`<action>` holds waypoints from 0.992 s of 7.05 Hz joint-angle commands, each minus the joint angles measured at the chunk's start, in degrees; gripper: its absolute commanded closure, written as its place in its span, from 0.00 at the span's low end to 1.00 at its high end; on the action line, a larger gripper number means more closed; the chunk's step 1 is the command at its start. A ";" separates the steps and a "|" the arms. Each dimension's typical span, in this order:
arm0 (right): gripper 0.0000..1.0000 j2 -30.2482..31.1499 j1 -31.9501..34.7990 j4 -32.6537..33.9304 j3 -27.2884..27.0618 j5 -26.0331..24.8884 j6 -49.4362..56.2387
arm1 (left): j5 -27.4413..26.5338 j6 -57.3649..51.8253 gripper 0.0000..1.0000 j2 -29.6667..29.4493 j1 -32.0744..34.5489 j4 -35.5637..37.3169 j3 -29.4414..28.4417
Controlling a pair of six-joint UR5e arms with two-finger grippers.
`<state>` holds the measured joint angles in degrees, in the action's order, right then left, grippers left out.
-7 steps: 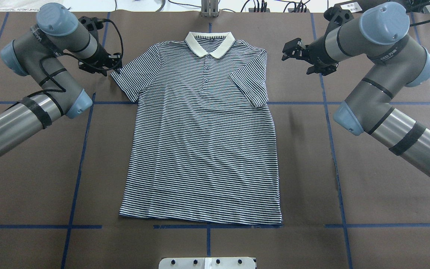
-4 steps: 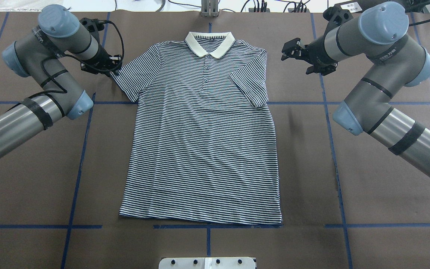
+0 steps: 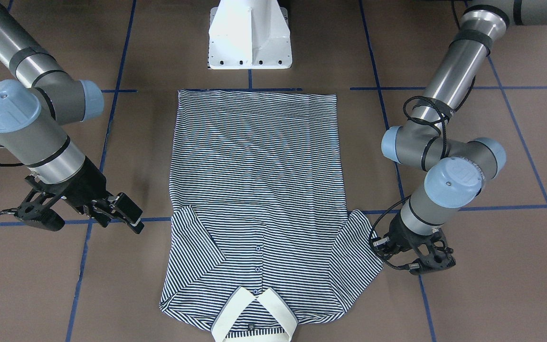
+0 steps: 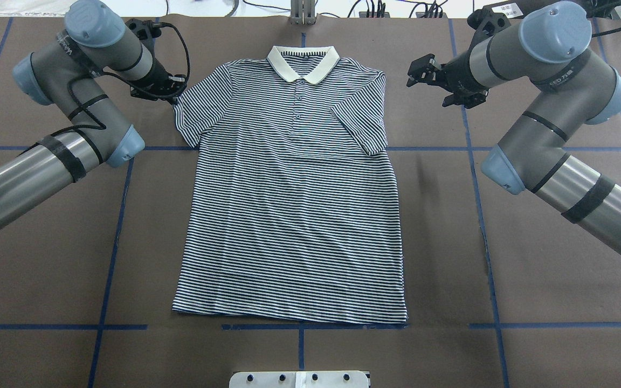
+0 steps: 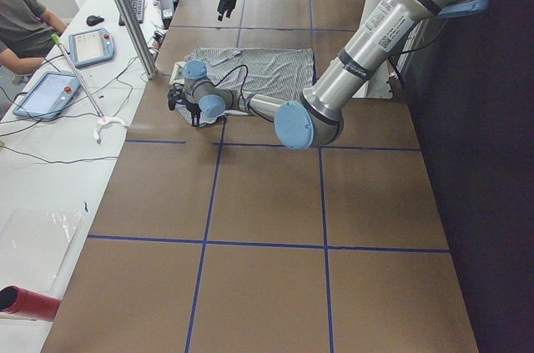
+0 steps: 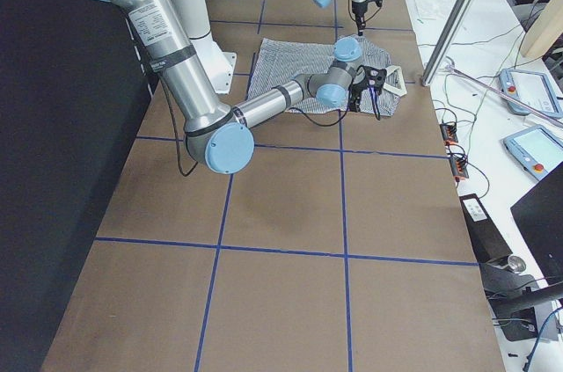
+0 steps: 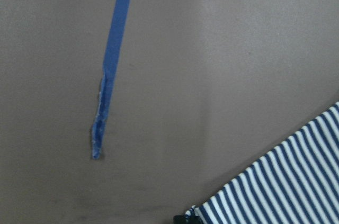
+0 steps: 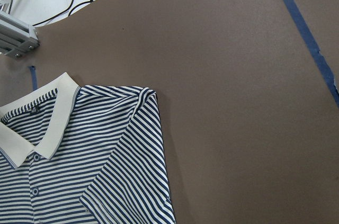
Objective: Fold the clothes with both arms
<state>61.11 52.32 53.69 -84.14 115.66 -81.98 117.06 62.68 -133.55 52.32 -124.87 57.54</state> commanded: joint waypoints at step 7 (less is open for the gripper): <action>0.00 -0.03 -0.02 0.10 0.02 0.01 -0.02 | -4.47 9.56 1.00 -11.29 -3.28 4.90 -3.40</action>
<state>61.08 52.30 53.79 -84.12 115.66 -82.00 113.33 71.76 -144.15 49.22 -119.56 54.99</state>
